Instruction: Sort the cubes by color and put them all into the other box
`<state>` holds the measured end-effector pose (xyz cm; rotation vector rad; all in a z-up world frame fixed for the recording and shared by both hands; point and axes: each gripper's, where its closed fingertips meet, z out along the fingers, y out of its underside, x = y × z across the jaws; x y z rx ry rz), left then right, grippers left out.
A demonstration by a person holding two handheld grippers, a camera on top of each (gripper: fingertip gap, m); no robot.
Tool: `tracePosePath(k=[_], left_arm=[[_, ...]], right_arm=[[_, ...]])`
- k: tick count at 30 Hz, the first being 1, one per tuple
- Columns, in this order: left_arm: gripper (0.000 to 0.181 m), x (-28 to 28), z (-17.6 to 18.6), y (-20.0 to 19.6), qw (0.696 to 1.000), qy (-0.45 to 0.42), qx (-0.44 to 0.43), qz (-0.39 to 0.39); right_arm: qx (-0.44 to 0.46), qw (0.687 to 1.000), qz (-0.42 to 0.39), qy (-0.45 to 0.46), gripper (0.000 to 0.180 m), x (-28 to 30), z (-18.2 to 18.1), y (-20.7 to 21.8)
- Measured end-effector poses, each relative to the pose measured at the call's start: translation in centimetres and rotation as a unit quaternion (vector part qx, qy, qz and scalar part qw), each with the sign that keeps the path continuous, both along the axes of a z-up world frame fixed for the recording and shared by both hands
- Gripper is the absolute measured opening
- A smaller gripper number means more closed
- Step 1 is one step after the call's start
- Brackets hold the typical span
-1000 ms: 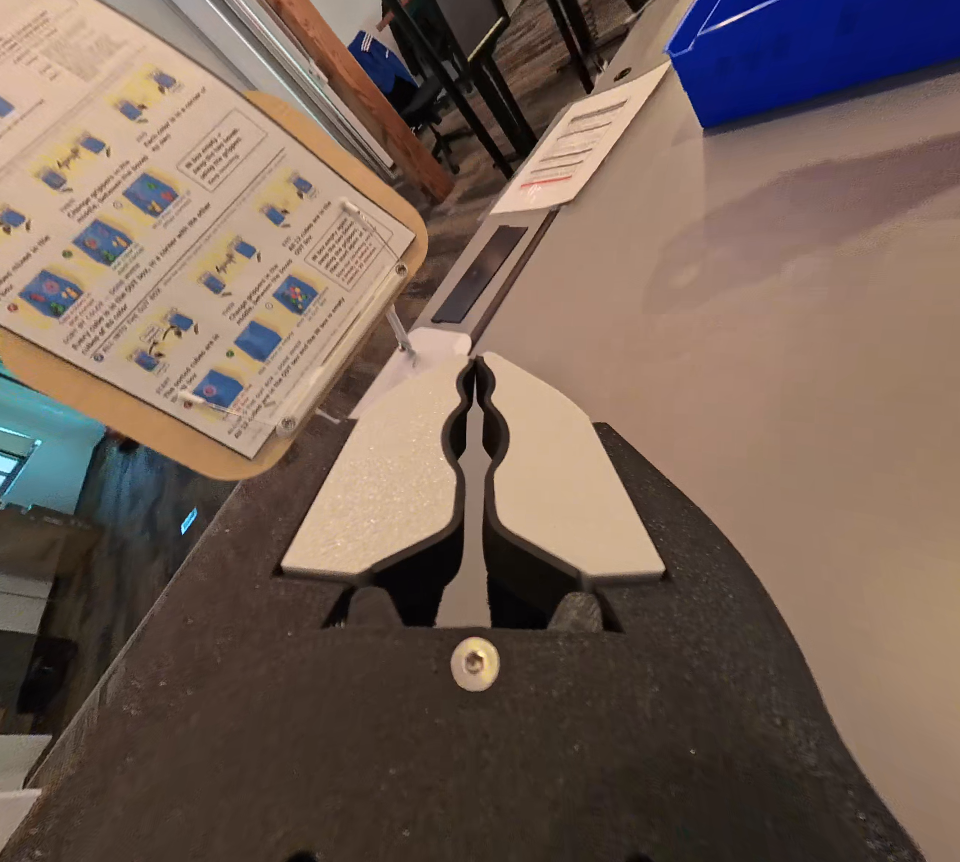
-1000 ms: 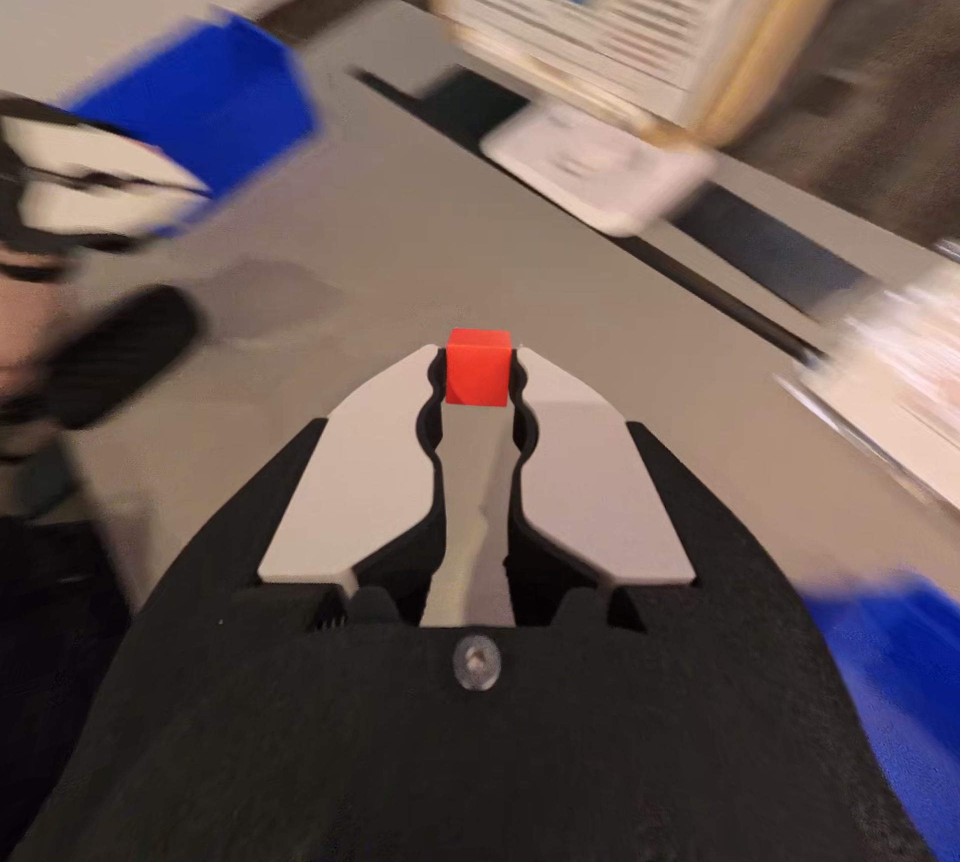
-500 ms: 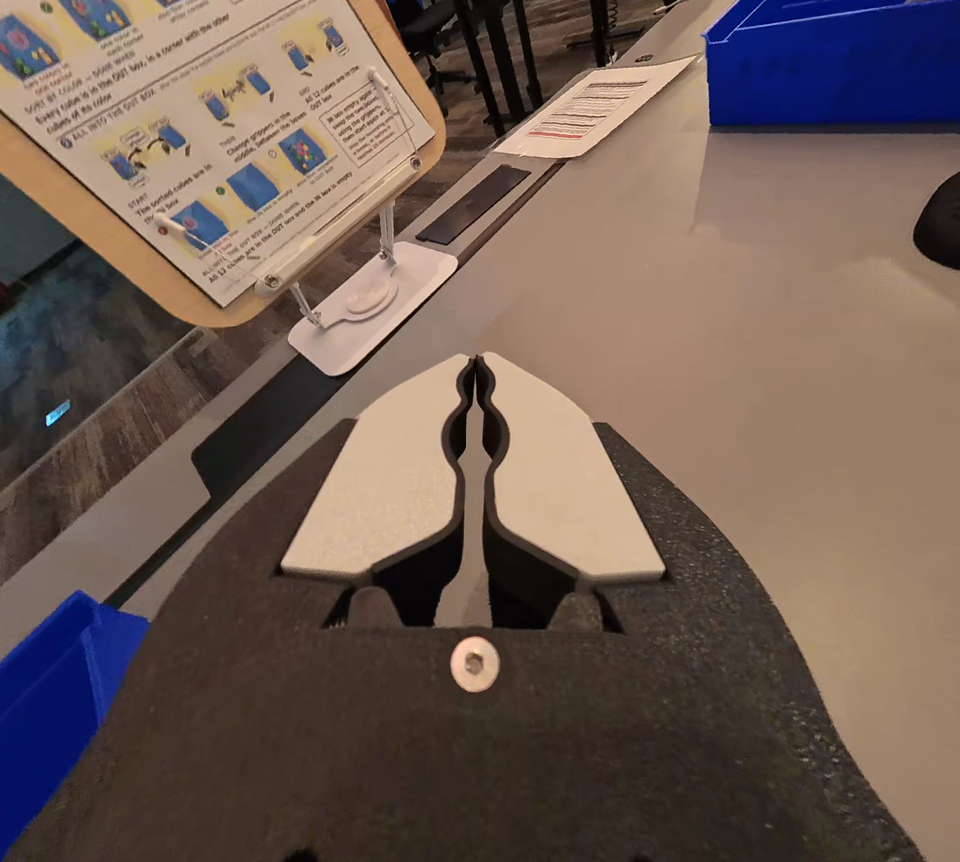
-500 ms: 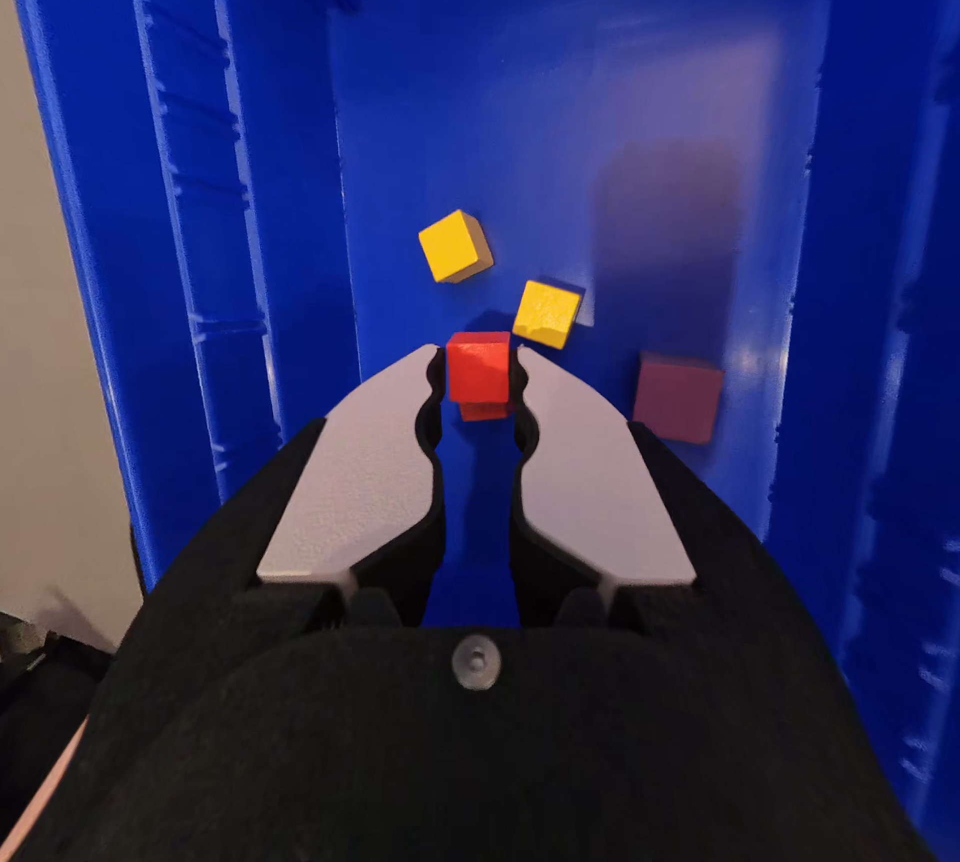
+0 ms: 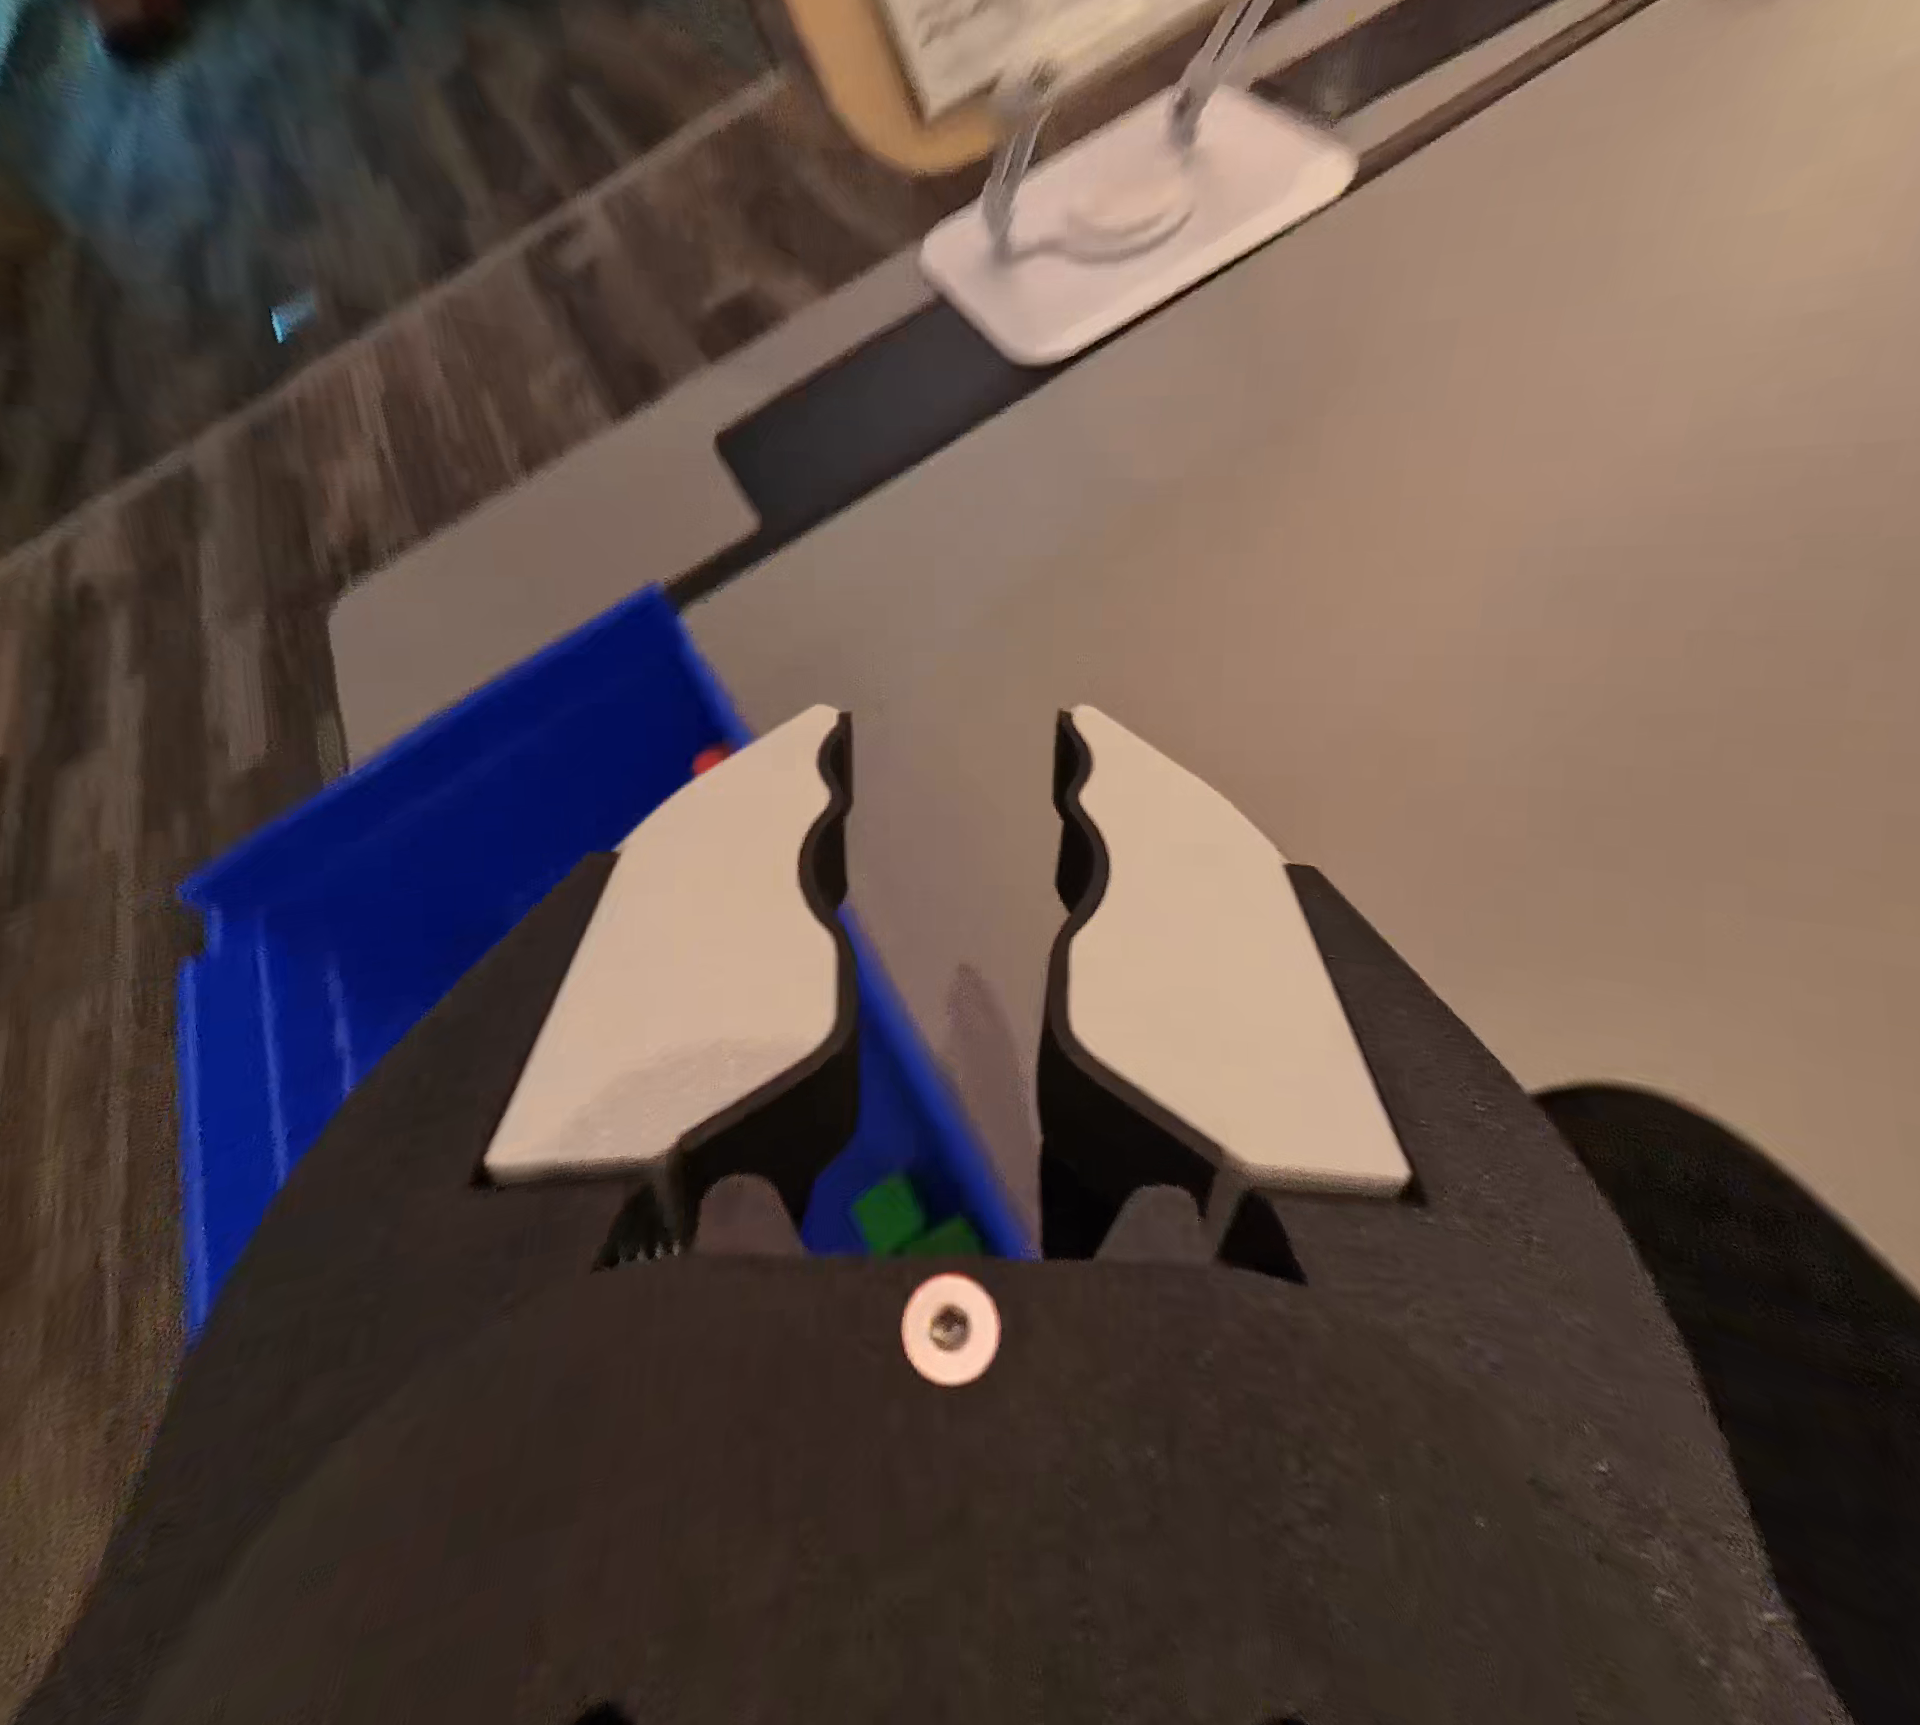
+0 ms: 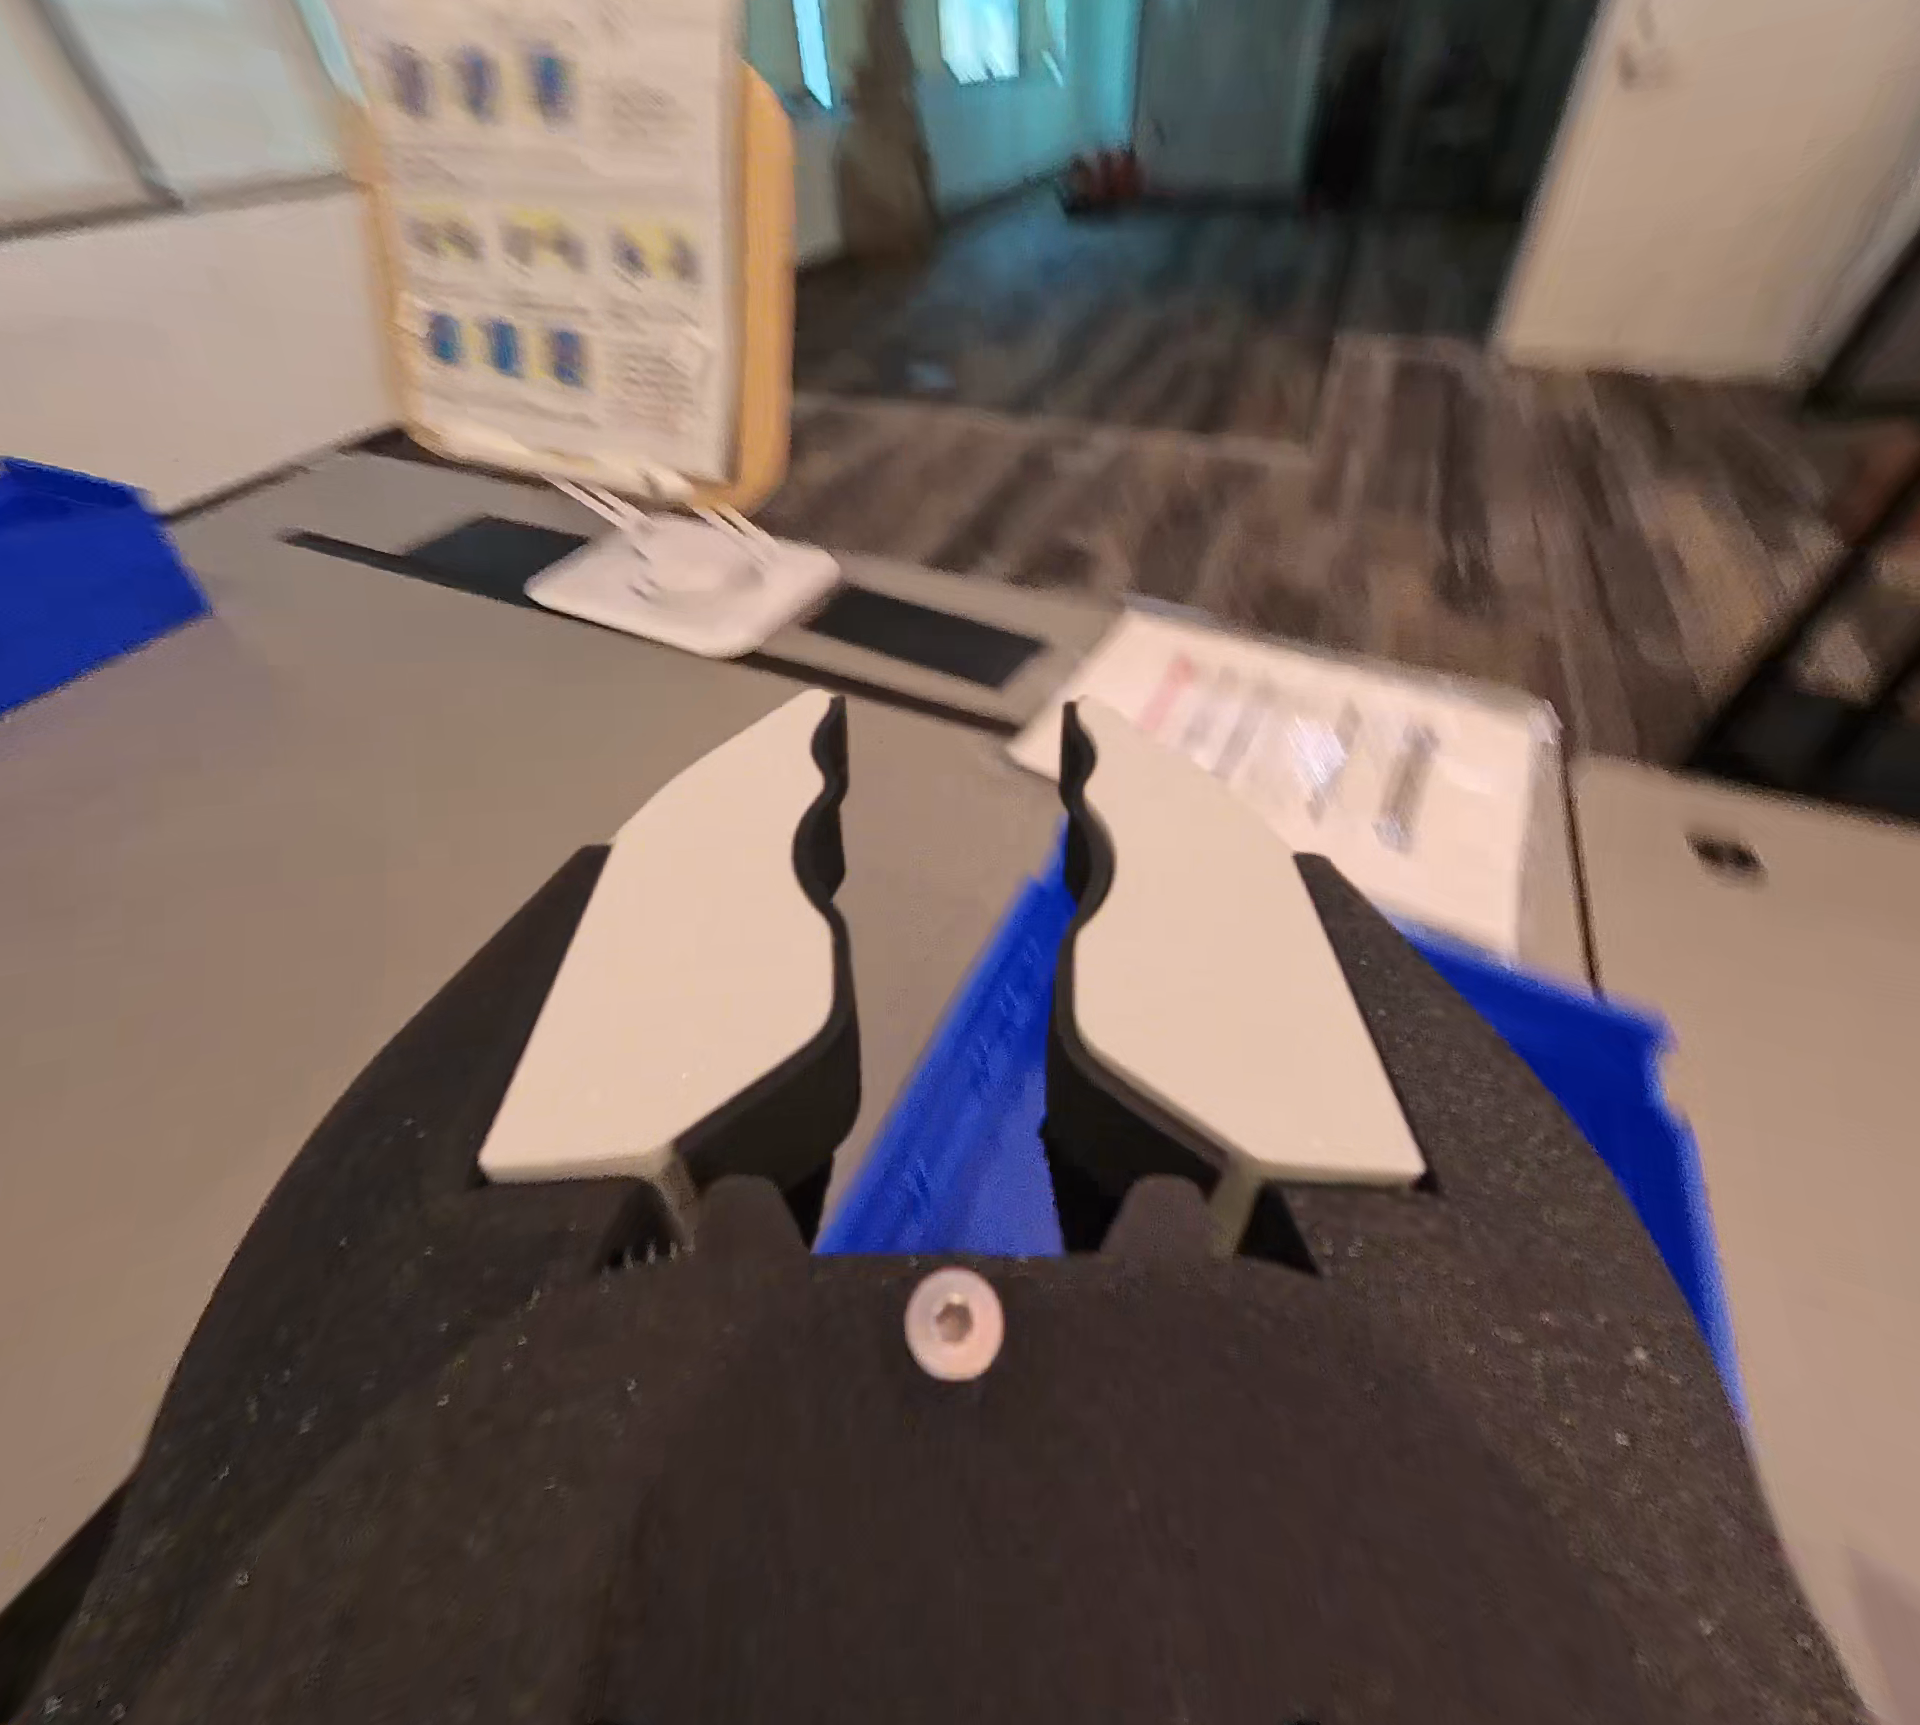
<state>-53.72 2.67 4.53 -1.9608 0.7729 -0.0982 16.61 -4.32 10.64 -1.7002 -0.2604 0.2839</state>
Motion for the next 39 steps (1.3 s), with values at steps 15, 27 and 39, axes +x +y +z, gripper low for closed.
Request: tracePosePath(k=[15,27,39], left_arm=[[0.056,-11.2,-9.4,3.3,0.989,0.109,-0.1,0.013],[0.047,-9.6,-13.8,5.7,0.977,0.125,-0.144,-0.097],[0.052,-7.7,-16.3,7.9,0.962,0.143,-0.165,-0.163]], right_arm=[[0.122,0.965,0.226,-0.046,0.057,-15.4,6.8,-0.2],[0.045,0.93,0.361,-0.048,0.068,-24.9,3.2,1.2],[-0.001,0.926,0.374,-0.051,0.07,-26.6,0.8,2.4]])
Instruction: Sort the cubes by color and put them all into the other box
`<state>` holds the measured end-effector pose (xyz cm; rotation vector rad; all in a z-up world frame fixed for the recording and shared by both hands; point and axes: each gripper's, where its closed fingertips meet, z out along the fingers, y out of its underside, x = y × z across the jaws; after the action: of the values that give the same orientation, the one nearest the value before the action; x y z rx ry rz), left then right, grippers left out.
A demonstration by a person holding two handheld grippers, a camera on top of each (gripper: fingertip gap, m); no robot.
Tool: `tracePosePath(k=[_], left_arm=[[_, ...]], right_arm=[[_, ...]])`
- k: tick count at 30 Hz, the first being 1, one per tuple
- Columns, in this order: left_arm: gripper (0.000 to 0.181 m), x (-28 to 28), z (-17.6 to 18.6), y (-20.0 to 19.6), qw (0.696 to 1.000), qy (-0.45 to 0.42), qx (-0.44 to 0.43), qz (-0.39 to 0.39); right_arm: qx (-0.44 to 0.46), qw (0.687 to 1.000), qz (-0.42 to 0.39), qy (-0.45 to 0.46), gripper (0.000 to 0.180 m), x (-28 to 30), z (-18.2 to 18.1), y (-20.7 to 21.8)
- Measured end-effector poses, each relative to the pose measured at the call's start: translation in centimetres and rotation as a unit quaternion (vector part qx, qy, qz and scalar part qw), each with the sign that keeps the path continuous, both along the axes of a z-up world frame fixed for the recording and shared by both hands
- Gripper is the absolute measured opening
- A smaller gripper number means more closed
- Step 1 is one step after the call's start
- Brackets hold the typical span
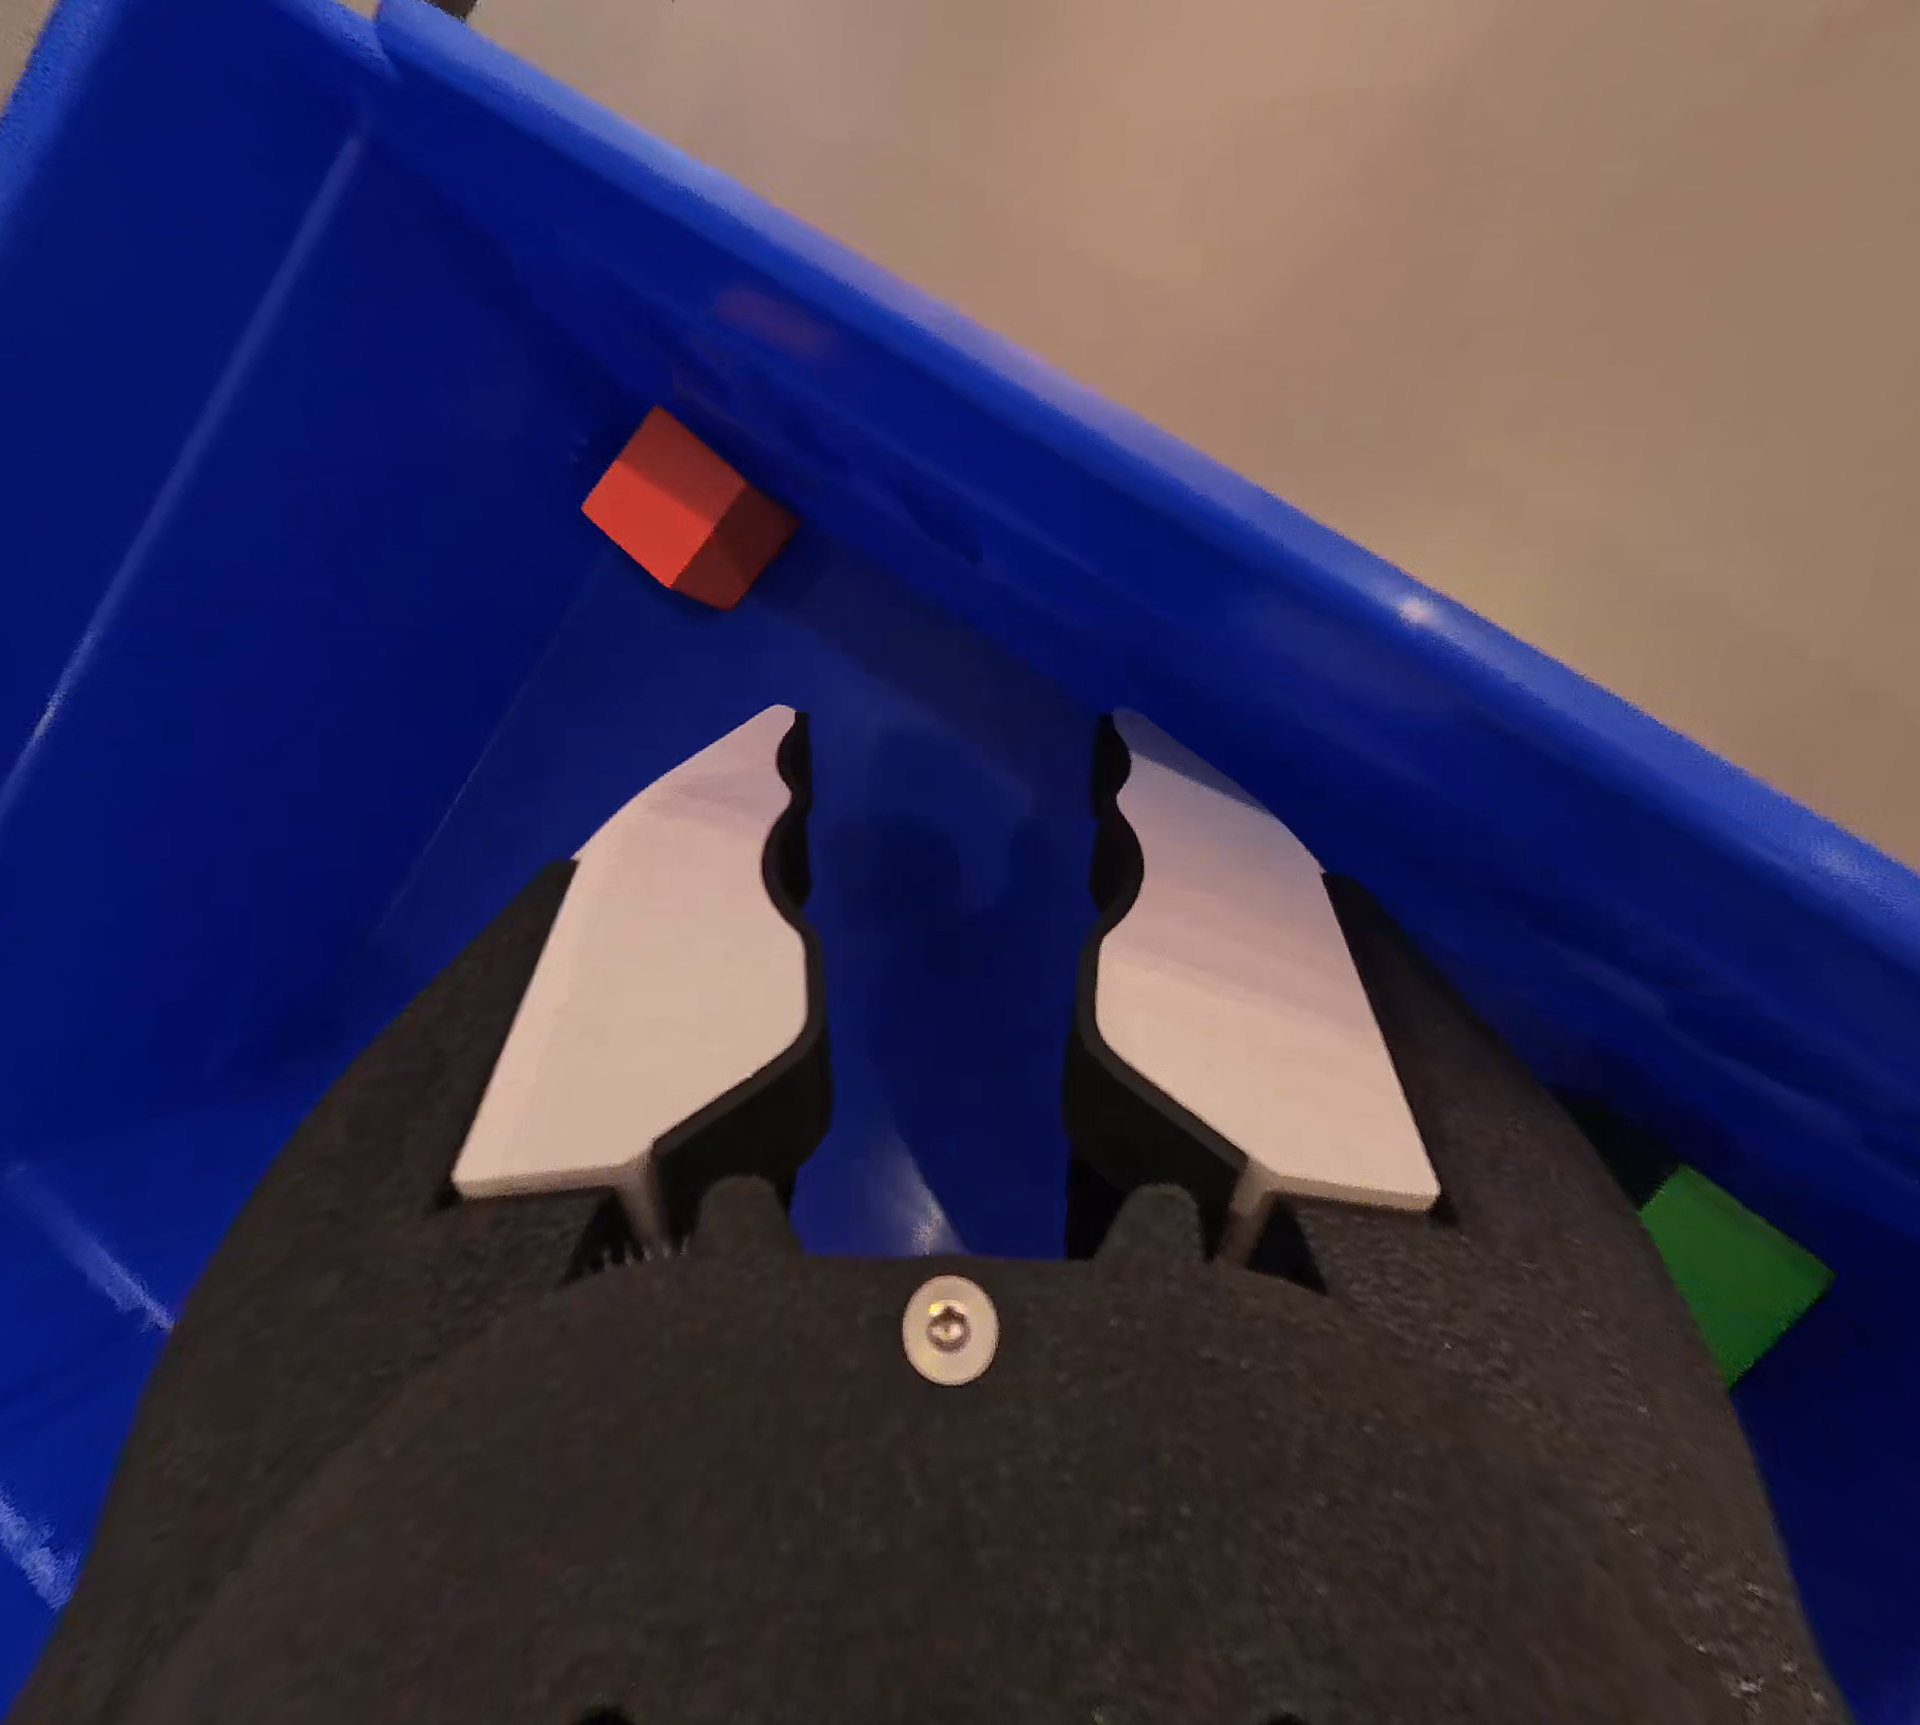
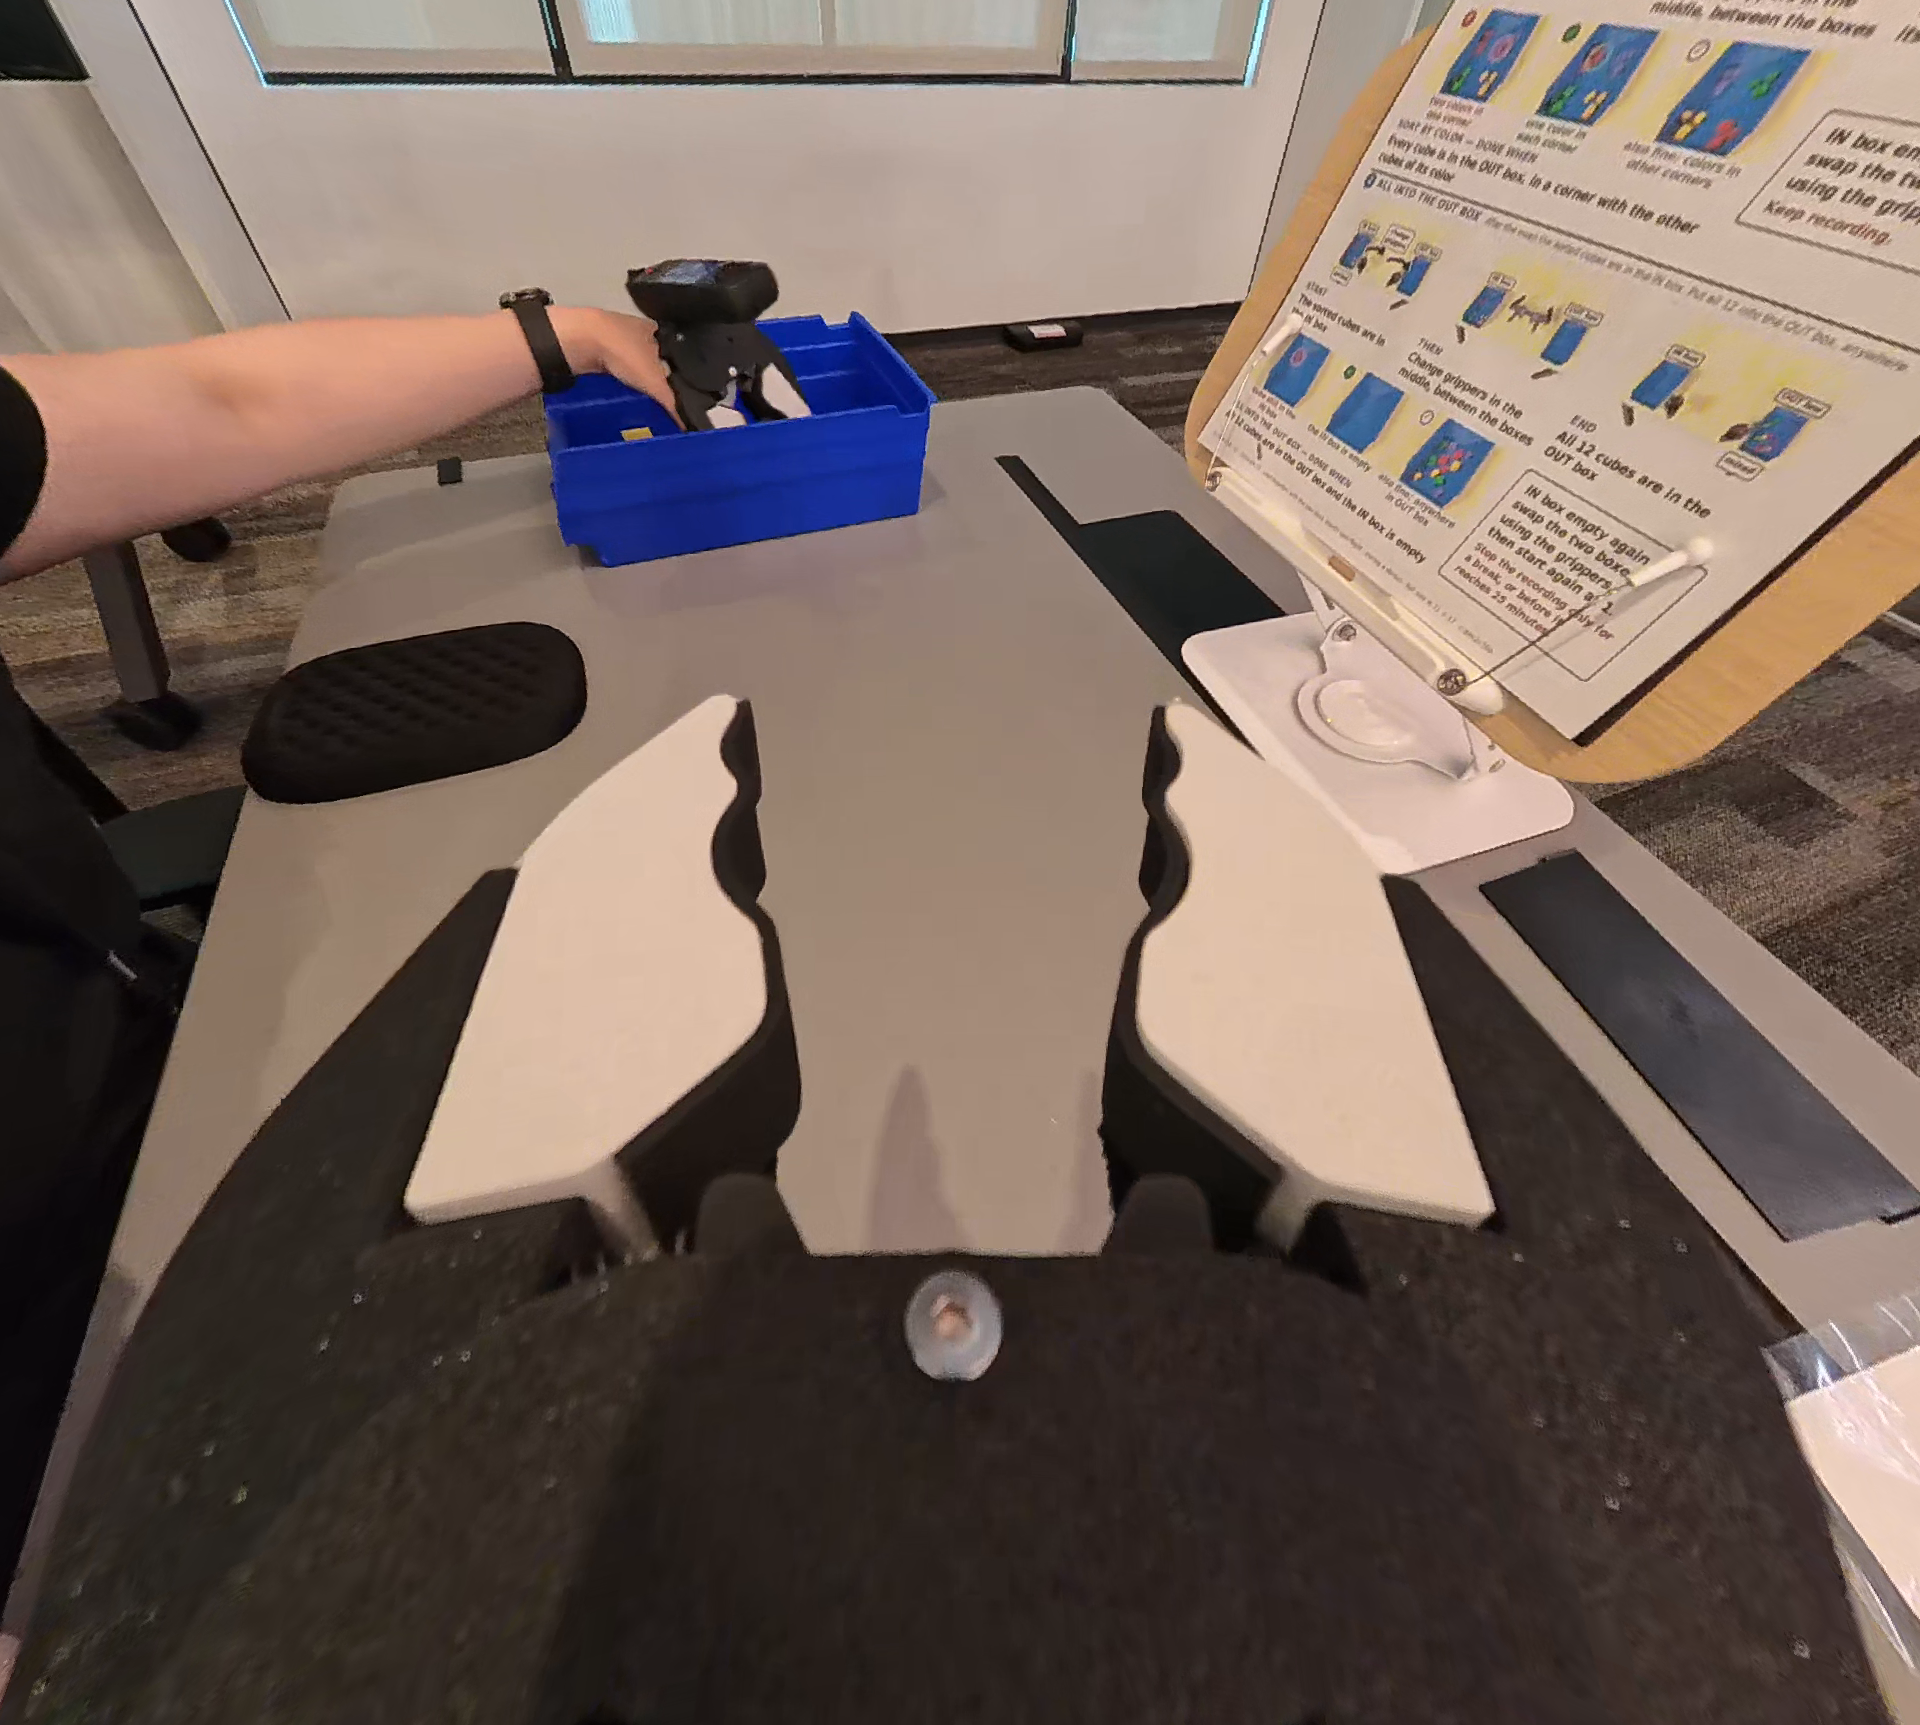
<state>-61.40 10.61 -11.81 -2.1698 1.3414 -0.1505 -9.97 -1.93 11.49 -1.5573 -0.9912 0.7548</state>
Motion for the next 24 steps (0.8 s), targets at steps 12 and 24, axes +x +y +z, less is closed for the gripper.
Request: tracePosePath(k=[12,24], left_arm=[[0.001,-0.4,-1.9,2.9,0.999,0.029,0.01,0.03],[0.053,-0.6,-0.8,5.9,0.999,-0.014,0.047,0.02]], right_arm=[[-0.023,0.999,-0.006,-0.045,0.07,-0.4,-2.1,0.8],[-0.041,0.996,0.002,-0.082,0.07,-1.5,-3.9,1.4]])
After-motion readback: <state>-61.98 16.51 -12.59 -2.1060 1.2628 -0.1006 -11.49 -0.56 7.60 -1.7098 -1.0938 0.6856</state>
